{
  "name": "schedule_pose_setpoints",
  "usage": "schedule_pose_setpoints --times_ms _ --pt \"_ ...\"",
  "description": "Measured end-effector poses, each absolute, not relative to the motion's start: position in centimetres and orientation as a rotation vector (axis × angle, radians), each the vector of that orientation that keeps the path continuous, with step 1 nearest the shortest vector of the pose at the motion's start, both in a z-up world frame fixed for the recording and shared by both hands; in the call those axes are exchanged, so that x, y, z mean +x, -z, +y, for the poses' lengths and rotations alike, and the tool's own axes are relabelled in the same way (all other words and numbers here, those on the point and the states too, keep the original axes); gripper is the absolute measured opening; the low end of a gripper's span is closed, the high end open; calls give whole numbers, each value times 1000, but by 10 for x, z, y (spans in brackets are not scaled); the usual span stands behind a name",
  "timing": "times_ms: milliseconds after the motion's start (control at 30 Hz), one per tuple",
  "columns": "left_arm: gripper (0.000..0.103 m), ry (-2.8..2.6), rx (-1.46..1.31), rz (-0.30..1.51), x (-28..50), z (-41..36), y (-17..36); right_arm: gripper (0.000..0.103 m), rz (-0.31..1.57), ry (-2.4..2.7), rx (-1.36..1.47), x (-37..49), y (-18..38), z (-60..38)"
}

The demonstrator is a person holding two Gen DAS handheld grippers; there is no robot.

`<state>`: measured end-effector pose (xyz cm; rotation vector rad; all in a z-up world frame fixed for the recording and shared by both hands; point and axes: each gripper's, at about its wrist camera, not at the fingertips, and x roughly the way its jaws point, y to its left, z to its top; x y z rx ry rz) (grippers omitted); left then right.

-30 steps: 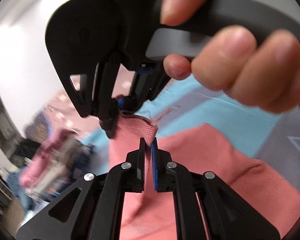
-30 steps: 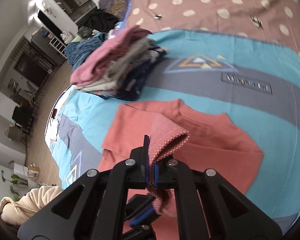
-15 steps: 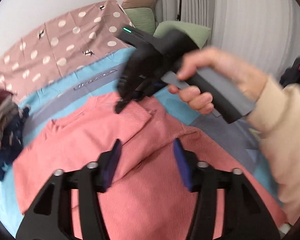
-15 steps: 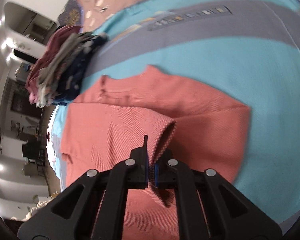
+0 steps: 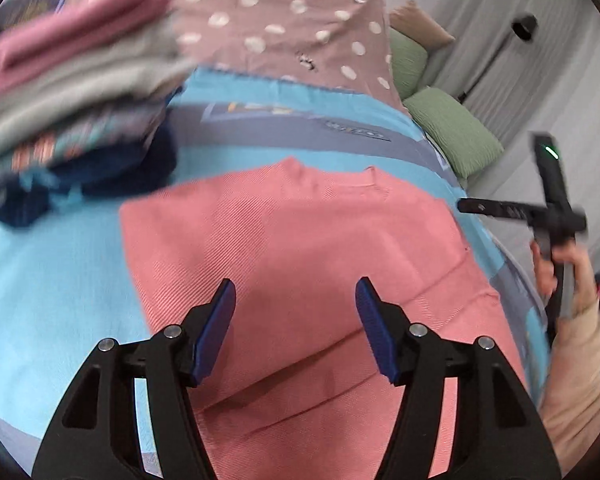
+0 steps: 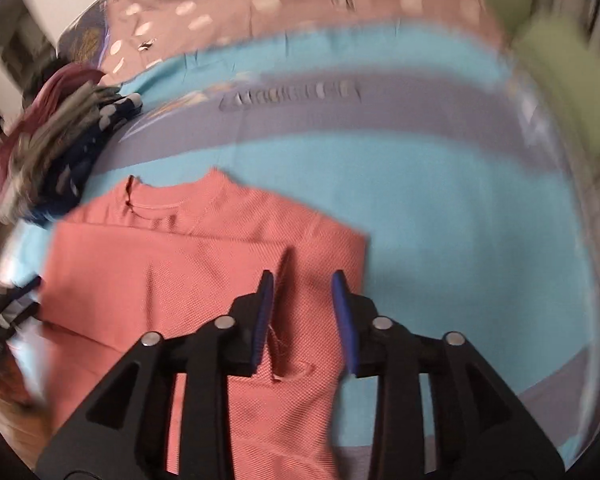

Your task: Fold small clothes

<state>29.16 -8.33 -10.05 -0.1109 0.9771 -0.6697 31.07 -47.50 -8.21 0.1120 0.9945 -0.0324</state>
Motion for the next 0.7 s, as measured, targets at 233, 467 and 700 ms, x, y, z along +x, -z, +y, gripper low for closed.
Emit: schedule_pose_setpoints --times_ms 233,467,700 --pt "63 634 -221 1129 300 -74 129 48 1079 -65 -35 291 132 -437" --pt "84 602 -86 1000 216 -41 65 75 1007 100 -48 181 85 -453" --pt "86 684 -111 1074 99 22 80 81 1056 -98 367 24 102 -477"
